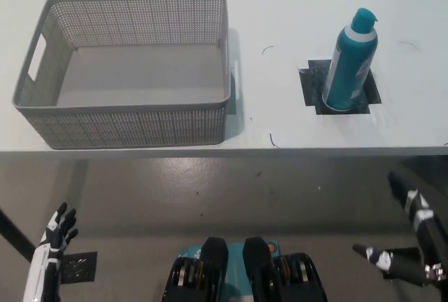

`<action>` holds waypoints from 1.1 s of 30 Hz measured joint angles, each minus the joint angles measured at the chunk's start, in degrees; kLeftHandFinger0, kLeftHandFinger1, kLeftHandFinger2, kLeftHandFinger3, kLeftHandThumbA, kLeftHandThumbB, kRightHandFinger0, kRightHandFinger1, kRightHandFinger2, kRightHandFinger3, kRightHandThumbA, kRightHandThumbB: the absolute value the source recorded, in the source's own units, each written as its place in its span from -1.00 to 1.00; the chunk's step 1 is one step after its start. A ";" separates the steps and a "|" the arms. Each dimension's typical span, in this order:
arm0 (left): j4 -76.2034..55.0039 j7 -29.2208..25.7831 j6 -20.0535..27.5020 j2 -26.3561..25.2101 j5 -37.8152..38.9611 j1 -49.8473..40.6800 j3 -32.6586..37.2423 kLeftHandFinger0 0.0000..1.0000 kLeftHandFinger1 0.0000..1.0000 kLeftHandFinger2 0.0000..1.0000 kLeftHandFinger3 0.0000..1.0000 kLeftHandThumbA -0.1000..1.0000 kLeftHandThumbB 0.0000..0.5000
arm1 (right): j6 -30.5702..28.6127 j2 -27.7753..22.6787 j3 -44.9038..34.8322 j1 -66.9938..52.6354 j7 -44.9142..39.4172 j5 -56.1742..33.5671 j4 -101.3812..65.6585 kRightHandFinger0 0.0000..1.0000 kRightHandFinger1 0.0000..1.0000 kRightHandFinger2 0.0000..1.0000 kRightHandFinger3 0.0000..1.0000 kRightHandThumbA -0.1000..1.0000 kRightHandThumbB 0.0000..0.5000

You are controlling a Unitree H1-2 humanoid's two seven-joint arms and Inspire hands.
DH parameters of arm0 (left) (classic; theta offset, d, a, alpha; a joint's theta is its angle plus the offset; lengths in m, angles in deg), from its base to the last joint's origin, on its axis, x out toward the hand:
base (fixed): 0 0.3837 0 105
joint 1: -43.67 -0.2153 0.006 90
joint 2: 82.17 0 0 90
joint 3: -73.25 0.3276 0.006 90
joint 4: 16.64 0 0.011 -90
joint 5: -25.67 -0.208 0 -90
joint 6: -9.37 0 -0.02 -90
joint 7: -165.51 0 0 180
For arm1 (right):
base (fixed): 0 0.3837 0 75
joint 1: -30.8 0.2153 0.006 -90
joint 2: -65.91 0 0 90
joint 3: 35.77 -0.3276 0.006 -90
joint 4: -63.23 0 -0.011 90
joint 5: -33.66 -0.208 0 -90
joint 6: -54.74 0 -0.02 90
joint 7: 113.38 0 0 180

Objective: Use the right hand to pick up an air purifying spray and put it inside a container

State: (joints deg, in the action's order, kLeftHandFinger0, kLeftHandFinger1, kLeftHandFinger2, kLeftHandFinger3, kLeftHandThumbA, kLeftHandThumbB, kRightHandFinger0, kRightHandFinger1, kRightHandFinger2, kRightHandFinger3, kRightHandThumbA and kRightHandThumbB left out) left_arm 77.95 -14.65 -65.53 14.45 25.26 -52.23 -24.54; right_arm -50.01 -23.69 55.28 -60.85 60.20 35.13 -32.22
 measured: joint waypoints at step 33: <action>1.75 -0.02 3.52 1.33 0.01 -1.47 -1.20 1.00 1.00 1.00 1.00 1.00 -0.03 | 12.02 4.02 -6.29 38.28 5.12 1.10 29.16 1.00 1.00 1.00 1.00 1.00 1.00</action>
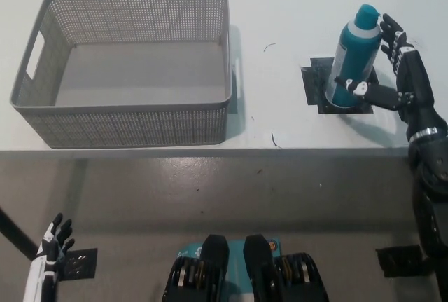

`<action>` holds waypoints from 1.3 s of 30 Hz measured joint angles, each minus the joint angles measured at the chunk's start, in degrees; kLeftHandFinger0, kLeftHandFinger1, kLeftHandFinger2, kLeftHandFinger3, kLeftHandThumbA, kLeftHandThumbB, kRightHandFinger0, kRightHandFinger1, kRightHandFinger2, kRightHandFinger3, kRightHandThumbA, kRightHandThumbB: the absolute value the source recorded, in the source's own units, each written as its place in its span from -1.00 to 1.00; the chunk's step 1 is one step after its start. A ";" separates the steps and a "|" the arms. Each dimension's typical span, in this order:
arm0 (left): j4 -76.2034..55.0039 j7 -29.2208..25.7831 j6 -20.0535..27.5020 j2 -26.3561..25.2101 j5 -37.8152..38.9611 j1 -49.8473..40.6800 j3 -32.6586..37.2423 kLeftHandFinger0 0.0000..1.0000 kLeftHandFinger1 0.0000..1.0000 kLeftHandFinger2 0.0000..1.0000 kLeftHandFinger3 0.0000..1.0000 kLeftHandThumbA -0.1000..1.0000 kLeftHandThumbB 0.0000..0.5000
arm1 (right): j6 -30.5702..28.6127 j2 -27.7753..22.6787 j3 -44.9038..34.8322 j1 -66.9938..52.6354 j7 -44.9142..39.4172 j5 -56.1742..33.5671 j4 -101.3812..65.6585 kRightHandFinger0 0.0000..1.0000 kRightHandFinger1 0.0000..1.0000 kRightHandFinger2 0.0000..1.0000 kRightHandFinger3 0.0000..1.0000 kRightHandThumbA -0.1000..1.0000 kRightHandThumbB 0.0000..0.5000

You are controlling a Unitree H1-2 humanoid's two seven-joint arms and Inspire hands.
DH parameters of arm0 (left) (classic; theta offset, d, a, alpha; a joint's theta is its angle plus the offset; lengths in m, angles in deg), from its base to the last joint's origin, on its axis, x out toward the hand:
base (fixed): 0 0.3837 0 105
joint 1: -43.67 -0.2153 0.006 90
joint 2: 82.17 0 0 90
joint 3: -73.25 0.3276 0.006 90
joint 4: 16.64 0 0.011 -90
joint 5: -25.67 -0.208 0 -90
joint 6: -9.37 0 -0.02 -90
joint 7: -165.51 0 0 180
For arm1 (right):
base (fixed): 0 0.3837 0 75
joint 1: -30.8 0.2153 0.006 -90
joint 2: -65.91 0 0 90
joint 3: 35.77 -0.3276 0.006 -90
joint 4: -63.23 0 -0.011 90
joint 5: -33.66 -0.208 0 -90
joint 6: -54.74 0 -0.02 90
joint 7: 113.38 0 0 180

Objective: Use the right hand to pick up an air purifying spray and put it inside a container

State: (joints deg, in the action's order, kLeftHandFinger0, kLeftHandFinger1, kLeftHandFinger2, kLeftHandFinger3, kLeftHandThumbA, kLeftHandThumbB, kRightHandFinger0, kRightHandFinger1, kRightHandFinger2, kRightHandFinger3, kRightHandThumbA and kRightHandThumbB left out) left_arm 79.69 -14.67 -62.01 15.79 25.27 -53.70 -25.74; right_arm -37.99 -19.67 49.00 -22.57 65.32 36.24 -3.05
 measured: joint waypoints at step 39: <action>-2.36 0.10 -1.45 -0.15 -1.22 1.45 0.59 1.00 1.00 1.00 1.00 0.99 -0.60 | -3.11 7.62 -4.28 6.35 8.29 -3.45 19.76 0.44 0.29 0.19 0.07 -1.00 0.35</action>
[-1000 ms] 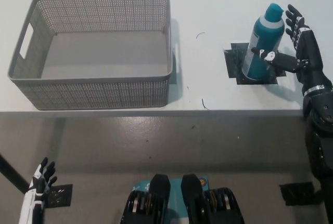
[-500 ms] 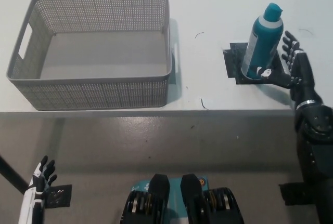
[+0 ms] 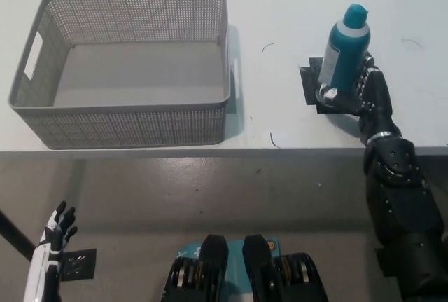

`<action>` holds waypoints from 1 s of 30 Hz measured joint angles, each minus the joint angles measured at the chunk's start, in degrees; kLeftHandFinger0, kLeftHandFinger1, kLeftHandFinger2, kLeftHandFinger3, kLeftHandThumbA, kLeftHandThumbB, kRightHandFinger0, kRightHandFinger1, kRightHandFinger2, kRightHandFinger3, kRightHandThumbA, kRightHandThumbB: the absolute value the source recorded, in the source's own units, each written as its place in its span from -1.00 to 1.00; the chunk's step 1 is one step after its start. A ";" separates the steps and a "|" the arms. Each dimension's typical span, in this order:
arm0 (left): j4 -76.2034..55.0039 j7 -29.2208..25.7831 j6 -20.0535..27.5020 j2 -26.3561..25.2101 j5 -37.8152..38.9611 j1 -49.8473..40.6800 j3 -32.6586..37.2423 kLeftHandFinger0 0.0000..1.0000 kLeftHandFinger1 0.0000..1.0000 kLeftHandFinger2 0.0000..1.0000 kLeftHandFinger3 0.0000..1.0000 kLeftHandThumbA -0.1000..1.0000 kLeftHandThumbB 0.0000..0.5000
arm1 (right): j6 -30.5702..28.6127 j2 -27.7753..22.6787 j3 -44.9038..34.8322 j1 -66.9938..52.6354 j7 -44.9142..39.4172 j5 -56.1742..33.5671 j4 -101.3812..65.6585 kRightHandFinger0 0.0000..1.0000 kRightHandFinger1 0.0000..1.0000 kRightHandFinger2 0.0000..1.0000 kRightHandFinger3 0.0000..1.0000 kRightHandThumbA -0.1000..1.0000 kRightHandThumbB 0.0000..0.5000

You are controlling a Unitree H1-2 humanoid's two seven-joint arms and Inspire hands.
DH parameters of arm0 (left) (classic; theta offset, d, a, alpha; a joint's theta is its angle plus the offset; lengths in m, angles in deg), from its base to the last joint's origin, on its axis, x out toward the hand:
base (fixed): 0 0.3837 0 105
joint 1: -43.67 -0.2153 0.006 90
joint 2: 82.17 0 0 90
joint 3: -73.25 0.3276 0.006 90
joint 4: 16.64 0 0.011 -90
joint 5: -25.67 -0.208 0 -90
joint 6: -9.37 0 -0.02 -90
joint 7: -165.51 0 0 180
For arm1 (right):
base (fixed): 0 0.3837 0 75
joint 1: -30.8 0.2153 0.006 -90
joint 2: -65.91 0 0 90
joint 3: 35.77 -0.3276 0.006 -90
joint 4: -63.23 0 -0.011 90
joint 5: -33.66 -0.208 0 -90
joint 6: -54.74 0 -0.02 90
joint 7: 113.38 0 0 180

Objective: Use the right hand to pick up an air purifying spray and put it inside a container

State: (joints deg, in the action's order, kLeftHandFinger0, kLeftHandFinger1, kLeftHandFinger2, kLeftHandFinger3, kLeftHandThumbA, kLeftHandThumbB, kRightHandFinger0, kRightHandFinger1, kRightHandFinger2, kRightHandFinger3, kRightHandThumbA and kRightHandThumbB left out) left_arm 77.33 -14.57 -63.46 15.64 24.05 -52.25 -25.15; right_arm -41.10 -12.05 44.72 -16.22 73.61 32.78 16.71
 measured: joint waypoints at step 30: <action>-0.23 0.10 -1.02 -1.23 -0.14 -0.24 1.53 1.00 1.00 1.00 1.00 0.98 -0.71 | -4.40 4.82 -8.72 3.40 13.29 -6.65 -15.74 -0.17 -0.17 -0.06 -0.06 -1.00 0.31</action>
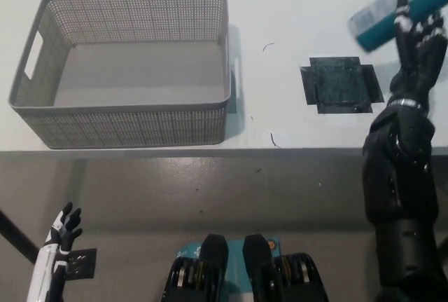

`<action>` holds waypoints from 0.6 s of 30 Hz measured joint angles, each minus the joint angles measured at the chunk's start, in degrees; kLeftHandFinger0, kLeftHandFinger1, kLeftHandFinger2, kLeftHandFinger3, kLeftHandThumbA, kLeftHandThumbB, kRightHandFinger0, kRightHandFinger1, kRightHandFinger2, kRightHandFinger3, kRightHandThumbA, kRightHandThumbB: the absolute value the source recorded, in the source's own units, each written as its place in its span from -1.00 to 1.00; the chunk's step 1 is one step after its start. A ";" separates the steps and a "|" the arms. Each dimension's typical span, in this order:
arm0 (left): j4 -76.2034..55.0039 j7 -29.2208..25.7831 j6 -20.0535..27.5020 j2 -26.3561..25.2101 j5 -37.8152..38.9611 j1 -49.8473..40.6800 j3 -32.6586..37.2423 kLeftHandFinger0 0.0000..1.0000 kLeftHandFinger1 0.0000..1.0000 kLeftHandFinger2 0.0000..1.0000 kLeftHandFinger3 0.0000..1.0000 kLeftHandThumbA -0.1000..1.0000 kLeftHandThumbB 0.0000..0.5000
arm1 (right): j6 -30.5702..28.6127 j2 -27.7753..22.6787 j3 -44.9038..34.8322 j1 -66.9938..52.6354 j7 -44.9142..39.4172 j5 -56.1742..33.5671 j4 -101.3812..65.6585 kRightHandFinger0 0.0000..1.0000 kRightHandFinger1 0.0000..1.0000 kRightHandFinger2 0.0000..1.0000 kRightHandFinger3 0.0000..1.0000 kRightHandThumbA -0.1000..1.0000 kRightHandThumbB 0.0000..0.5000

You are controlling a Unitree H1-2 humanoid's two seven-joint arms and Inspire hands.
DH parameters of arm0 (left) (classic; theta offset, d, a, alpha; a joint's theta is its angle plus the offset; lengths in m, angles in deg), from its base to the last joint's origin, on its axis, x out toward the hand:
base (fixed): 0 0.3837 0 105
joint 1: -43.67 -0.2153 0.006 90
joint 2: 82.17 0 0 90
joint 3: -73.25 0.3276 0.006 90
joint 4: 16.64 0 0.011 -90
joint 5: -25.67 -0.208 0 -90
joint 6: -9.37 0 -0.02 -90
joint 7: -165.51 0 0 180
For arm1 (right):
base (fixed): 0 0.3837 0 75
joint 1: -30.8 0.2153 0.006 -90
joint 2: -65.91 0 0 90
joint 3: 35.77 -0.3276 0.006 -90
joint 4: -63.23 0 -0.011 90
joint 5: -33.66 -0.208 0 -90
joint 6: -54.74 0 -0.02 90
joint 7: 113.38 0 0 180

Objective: Use the right hand to pick up an air purifying spray and put it inside a container

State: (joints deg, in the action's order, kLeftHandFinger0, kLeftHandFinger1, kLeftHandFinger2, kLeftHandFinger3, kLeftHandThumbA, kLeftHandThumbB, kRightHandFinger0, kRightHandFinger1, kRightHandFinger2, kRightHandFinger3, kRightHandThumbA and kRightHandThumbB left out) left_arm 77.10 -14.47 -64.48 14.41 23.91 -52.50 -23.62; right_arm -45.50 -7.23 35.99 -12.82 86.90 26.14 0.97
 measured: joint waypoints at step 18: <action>-0.01 0.05 -0.01 -0.77 -0.27 0.54 0.31 1.00 1.00 1.00 1.00 1.00 -0.60 | 2.04 6.89 12.20 17.90 0.56 3.64 12.93 -0.34 -0.37 -0.27 -0.17 -1.00 0.45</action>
State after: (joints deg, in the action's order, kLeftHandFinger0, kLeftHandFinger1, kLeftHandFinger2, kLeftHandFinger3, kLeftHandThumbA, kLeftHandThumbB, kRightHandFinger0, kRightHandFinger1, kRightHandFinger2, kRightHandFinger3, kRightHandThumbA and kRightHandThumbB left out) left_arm 77.08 -14.42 -64.49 13.64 23.64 -51.96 -23.31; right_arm -43.46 -0.34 48.20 5.09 87.45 29.78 13.89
